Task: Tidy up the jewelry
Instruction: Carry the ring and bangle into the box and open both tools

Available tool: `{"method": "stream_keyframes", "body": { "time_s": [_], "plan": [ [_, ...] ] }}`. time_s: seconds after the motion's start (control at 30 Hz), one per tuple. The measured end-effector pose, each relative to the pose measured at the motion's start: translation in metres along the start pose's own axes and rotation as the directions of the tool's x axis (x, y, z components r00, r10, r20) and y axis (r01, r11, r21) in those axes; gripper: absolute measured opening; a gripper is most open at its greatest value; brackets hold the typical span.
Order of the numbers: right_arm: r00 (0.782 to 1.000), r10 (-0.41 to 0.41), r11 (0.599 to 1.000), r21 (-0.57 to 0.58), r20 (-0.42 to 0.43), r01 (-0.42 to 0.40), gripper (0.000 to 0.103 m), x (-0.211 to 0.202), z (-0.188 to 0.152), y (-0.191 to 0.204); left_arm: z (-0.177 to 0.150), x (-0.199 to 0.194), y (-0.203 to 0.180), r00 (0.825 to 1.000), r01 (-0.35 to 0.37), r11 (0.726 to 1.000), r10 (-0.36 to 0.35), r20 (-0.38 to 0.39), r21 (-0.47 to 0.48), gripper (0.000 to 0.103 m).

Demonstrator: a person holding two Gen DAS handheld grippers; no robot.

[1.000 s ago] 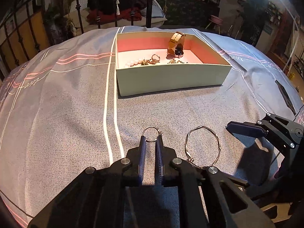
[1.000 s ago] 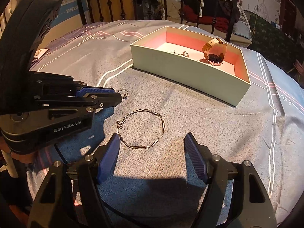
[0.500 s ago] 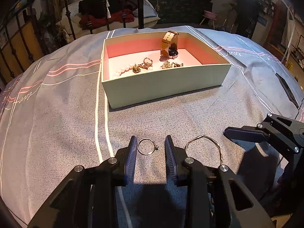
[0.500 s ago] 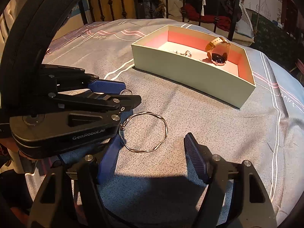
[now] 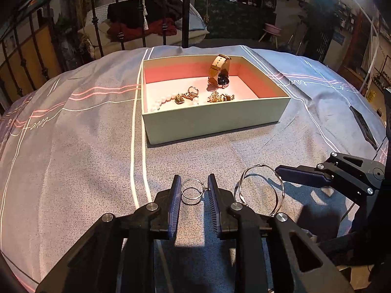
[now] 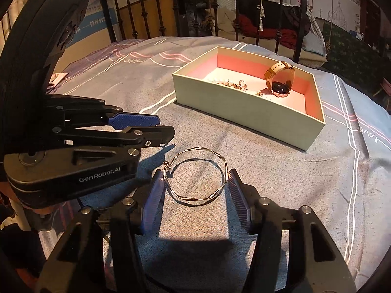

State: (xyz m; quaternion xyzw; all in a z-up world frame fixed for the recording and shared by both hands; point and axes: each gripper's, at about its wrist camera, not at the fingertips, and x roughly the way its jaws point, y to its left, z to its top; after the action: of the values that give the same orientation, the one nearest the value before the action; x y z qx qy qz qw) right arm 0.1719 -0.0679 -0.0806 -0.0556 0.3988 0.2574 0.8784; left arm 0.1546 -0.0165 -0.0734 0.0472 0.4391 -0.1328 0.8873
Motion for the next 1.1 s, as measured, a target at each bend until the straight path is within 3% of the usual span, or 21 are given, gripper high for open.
{"method": "stream_keyframes", "body": {
  "time_s": [0.3,0.57,0.87,1.1],
  "plan": [
    [0.996,-0.065,0.998,0.025,0.069,0.063,0.055,-0.012,0.021,-0.021,0.03,-0.011,-0.005,0.998,0.005,1.0,-0.004,0.058,-0.022,0.022],
    [0.98,-0.114,0.991,0.085,0.16,0.101,0.055,-0.017,0.064,-0.054,0.079,-0.008,0.002,0.993,0.016,0.996,-0.006,0.115,-0.082,0.022],
    [0.956,-0.203,0.972,0.161,0.212,0.17,0.055,-0.016,0.096,-0.081,0.121,0.0,0.004,0.989,-0.015,0.993,0.032,0.142,-0.117,0.022],
    [0.947,-0.237,0.967,0.148,0.218,0.208,0.055,-0.006,0.112,-0.087,0.145,0.005,0.0,0.987,-0.002,0.993,0.021,0.16,-0.12,0.022]
  ]
}}
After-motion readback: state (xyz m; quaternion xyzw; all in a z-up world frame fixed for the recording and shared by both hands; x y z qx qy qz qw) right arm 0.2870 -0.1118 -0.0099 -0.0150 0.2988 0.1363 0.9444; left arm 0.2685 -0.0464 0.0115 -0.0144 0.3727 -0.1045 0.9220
